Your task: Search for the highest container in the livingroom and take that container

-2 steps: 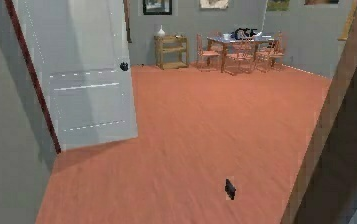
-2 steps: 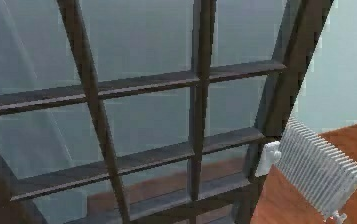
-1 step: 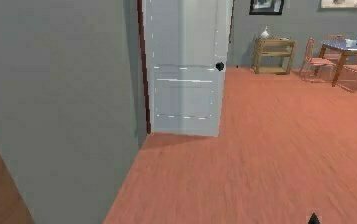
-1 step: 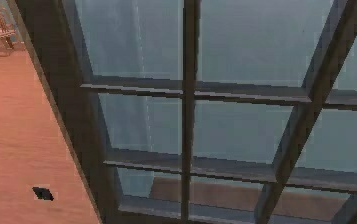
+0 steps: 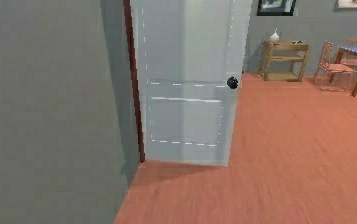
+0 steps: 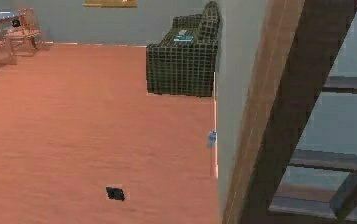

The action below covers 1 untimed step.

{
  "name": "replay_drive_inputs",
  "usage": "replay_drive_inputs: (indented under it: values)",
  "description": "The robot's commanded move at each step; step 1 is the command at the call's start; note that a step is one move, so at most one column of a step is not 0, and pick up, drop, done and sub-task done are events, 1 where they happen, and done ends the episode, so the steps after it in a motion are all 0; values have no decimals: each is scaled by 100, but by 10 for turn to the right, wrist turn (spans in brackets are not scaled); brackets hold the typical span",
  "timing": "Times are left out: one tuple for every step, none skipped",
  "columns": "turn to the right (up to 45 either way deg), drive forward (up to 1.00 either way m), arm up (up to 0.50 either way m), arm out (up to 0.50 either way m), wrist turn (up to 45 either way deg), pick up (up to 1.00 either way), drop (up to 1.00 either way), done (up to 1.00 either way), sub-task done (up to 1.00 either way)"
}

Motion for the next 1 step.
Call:
replay_drive_inputs:
  values:
    - [-180, 0, 0, 0, 0, 0, 0, 0, 0]
